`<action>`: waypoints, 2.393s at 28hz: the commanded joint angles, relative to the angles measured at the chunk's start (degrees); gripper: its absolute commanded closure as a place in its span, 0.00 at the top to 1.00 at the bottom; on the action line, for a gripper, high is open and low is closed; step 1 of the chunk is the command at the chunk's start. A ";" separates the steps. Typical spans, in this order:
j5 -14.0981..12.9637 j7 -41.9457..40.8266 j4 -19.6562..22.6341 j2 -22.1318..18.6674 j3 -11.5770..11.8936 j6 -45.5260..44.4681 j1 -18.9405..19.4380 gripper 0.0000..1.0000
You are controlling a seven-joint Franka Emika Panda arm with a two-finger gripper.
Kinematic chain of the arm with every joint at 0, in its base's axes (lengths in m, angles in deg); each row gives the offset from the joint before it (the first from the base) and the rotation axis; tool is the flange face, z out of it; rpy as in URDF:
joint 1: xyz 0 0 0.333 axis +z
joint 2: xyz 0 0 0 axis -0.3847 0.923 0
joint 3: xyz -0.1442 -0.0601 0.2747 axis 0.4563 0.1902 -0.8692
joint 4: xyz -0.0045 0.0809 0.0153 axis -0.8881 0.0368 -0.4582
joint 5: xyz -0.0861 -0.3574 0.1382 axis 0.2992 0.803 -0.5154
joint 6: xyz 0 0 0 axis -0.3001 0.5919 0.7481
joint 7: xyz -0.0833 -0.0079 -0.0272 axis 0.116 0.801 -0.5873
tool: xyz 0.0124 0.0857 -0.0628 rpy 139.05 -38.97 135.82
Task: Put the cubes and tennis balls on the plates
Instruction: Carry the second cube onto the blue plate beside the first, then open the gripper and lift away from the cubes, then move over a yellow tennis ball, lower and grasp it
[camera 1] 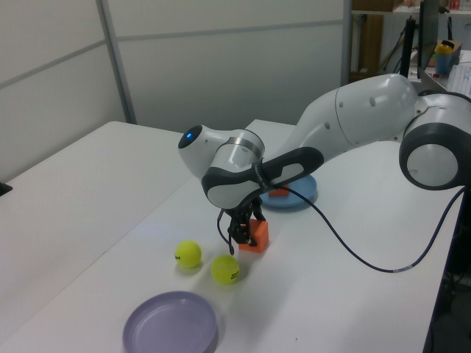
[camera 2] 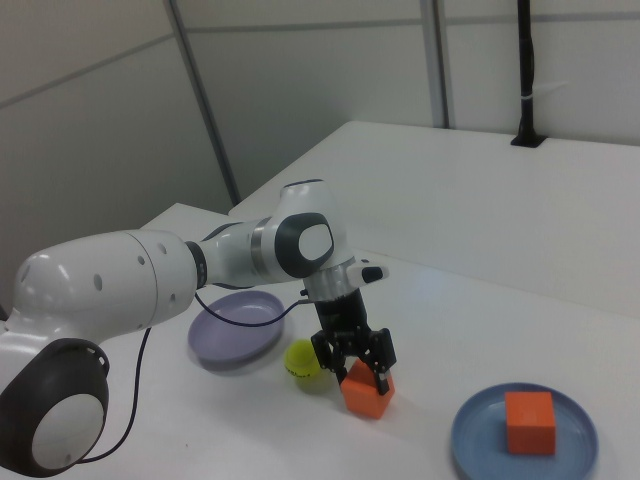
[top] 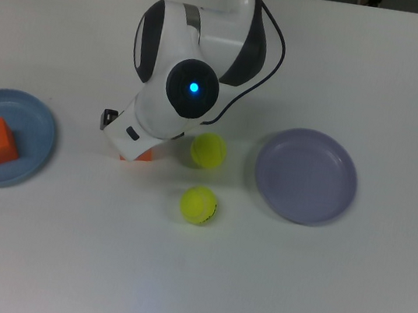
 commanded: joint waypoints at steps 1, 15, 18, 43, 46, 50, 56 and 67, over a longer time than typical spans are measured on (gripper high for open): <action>0.46 0.84 -0.08 -0.96 0.61 1.12 -0.41 0.00; 1.07 -5.31 -3.24 -2.37 2.80 1.55 -12.54 0.00; 0.72 -5.66 -2.98 -2.02 4.48 3.66 -12.54 0.14; -6.66 -2.41 -4.30 -5.89 -5.09 6.30 -9.90 1.00; -6.49 -1.97 -4.21 -5.71 -8.35 6.39 -9.11 1.00; -6.14 -2.23 -3.86 -4.57 -9.50 7.18 -6.39 1.00; -5.52 -0.39 -2.37 -2.02 -9.41 16.49 -2.61 1.00; 0.45 0.84 -2.19 1.49 -9.41 26.07 -0.41 1.00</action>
